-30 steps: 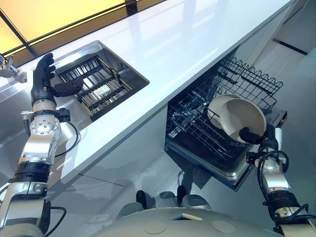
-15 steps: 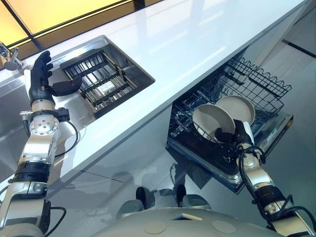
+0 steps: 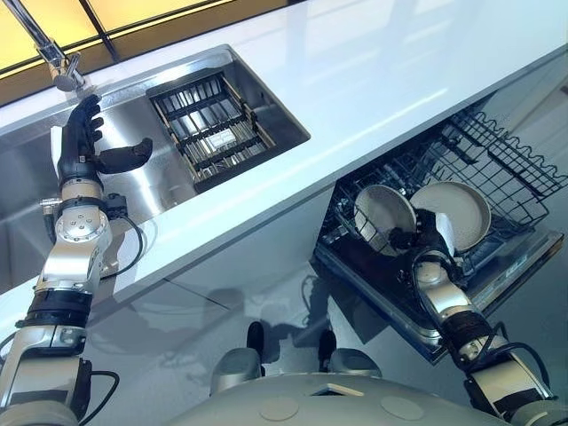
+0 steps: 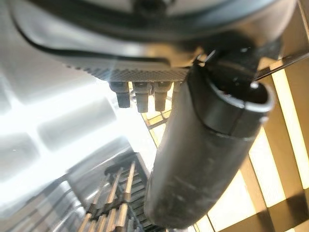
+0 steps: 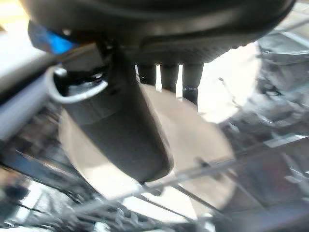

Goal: Pick up plates and place into dishwasher.

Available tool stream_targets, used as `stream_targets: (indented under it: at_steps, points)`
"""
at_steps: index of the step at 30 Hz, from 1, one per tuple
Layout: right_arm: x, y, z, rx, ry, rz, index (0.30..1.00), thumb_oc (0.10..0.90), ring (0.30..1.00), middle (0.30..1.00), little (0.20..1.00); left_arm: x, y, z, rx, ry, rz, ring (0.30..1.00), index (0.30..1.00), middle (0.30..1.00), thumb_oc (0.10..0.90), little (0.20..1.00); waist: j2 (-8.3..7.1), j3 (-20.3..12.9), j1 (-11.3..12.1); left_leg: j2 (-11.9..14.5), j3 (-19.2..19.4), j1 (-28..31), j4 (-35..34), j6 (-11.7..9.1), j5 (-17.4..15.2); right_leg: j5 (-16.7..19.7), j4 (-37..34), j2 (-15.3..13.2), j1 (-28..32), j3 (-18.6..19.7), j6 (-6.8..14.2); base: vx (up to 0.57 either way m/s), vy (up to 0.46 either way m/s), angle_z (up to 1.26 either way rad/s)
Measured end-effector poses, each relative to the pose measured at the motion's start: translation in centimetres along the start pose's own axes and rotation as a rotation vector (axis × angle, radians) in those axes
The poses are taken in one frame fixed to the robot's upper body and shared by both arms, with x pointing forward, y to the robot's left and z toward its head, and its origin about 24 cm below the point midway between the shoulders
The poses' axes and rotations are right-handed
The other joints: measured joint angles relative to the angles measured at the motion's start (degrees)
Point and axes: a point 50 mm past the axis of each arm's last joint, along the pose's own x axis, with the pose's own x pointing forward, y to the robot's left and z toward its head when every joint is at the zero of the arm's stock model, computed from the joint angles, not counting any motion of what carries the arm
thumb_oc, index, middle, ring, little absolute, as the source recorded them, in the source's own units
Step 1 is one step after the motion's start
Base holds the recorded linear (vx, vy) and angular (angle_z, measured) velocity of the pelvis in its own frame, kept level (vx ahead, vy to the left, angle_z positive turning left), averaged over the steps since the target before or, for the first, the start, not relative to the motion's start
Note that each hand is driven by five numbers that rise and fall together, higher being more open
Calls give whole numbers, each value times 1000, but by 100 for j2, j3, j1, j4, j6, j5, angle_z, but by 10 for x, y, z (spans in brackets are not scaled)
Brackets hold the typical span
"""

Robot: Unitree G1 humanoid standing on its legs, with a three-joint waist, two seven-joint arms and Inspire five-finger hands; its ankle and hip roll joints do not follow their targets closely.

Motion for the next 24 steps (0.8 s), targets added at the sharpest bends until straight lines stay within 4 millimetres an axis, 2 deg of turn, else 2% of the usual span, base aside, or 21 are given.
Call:
stream_targets:
  at_steps: [2,5,7,9,13,18,24]
  points:
    - [-4,2,29,145,-134,-32,900,800,900,900,900,0,-1,-1,-3,2,-2,900,900,900,800,900,47,27,-23,-1,1,-37,0,2,2,1,0,-1,-32,16,-1,0,0,0]
    - [-7,-5,58,275,-282,-48,900,800,900,900,900,0,-1,0,-4,1,-2,900,900,900,800,900,71,41,-42,-6,4,-39,1,3,2,17,0,-5,-34,40,-25,0,0,0]
    - [-6,-16,70,358,-329,-79,900,800,900,900,900,0,-1,-1,-4,2,-2,900,900,900,800,900,72,41,-44,-8,9,-40,1,3,2,17,0,-7,-41,48,-24,0,0,0]
    - [-3,-27,72,424,-341,-124,900,800,900,900,900,0,-1,-1,-5,2,-2,900,900,900,800,900,72,41,-56,-11,21,-38,1,4,1,17,1,-10,-44,59,-24,0,0,0]
    - [1,-43,62,482,-285,-188,900,800,900,900,900,-1,0,-2,-2,8,0,900,900,900,800,900,72,41,-151,-3,86,-20,0,0,-2,16,1,-4,-57,111,-23,7,-18,-7]
    - [-4,-52,34,523,-183,-226,900,800,900,900,900,-4,1,-7,2,21,-7,900,900,900,800,900,72,41,-343,19,263,65,-19,-1,-42,-2,20,4,-60,238,7,16,-42,-16]
    - [-3,-67,5,689,-67,-339,900,800,900,900,900,-4,0,-6,0,18,-24,900,900,900,800,900,76,39,-489,27,372,119,-14,4,-58,1,26,5,-64,336,7,29,-68,-10]
